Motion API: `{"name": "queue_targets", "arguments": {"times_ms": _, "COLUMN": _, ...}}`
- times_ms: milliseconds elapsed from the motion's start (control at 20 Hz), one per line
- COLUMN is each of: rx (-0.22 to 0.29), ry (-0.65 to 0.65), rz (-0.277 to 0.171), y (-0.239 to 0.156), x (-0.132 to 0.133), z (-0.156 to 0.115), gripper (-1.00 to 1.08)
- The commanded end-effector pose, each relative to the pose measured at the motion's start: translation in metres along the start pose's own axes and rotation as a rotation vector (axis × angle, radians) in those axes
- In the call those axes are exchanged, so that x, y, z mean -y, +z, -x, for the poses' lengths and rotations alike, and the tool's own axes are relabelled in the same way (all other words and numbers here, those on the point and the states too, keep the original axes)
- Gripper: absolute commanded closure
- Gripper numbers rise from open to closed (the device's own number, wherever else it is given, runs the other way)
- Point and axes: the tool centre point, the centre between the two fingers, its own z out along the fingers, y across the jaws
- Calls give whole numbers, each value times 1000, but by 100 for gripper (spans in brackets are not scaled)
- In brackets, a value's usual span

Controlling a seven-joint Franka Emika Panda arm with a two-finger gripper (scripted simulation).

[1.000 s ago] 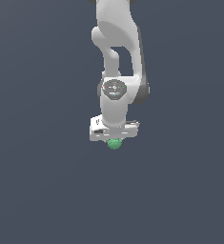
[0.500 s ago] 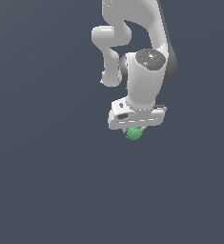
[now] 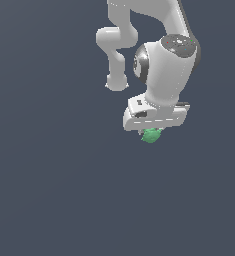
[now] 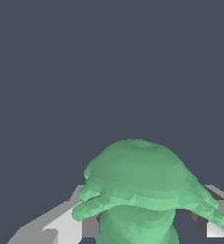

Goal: Pick up the object and move it to a goal position.

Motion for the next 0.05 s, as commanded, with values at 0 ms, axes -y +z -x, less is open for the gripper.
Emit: {"name": "queue_targets", "arguments": {"times_ms": 0, "rx": 1, "ry": 1, "rz": 0, "y": 0, "x": 0, "z": -1, "gripper": 108}}
